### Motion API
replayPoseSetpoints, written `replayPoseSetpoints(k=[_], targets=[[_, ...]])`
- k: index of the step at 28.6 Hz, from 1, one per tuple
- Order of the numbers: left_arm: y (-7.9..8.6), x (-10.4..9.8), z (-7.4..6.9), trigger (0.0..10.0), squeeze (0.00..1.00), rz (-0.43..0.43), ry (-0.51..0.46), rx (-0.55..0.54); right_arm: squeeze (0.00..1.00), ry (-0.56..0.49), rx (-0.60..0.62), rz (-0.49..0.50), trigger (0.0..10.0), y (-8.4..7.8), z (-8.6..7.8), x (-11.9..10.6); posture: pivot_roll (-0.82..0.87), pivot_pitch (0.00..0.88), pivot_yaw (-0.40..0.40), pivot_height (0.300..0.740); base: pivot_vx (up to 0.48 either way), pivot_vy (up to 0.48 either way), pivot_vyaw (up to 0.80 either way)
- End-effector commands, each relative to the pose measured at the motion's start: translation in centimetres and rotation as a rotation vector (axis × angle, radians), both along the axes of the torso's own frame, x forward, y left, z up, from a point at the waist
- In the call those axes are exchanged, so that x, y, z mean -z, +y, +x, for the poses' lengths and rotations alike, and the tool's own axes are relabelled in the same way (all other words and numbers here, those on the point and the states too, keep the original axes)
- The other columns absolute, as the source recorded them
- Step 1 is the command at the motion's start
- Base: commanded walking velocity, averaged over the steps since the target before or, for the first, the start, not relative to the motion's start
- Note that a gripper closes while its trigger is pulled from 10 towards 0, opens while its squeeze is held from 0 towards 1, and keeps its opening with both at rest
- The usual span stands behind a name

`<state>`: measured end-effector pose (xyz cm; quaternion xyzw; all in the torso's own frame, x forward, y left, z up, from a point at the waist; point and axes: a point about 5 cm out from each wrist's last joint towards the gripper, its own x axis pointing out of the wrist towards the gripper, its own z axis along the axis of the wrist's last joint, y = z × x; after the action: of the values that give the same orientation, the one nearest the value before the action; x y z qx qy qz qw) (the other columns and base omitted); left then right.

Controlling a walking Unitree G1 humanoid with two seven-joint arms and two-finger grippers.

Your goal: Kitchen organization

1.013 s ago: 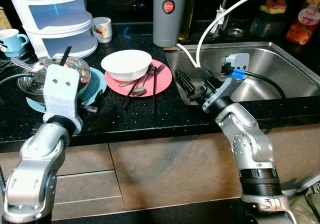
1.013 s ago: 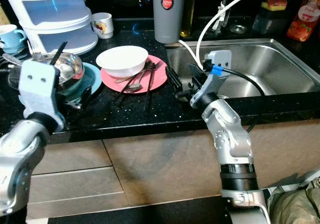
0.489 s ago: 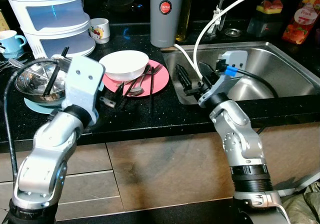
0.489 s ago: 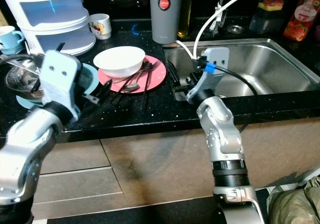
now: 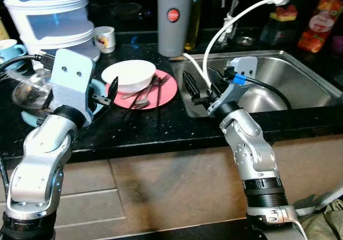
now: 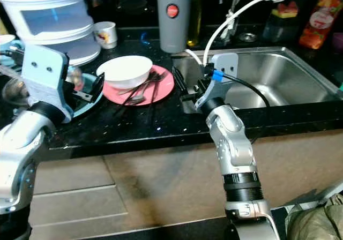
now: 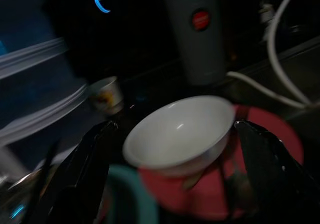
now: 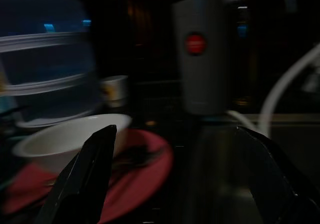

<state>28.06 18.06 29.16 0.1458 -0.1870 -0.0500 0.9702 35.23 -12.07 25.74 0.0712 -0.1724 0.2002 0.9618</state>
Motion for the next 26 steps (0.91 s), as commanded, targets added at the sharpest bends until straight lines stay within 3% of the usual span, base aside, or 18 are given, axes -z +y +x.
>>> replayPoseSetpoints(k=[1,12,26], targets=[[0.1,0.3,0.1,10.0,0.00,0.009,0.006,-0.010,0.00,0.013,0.001,-0.009,10.0,0.1,0.0,0.5,0.05,0.058,-0.017,0.740,0.480,0.000,0.00],[0.1,0.4,0.0,10.0,0.00,0.009,0.013,-0.011,0.00,0.014,0.006,-0.015,10.0,0.1,0.1,0.6,0.05,0.066,-0.018,0.740,0.435,0.000,0.00],[-1.1,0.9,-0.1,10.0,0.00,0.005,0.023,0.017,0.00,0.025,0.015,-0.021,10.0,-0.3,0.3,0.8,0.05,0.083,-0.021,0.740,0.000,0.000,0.00]])
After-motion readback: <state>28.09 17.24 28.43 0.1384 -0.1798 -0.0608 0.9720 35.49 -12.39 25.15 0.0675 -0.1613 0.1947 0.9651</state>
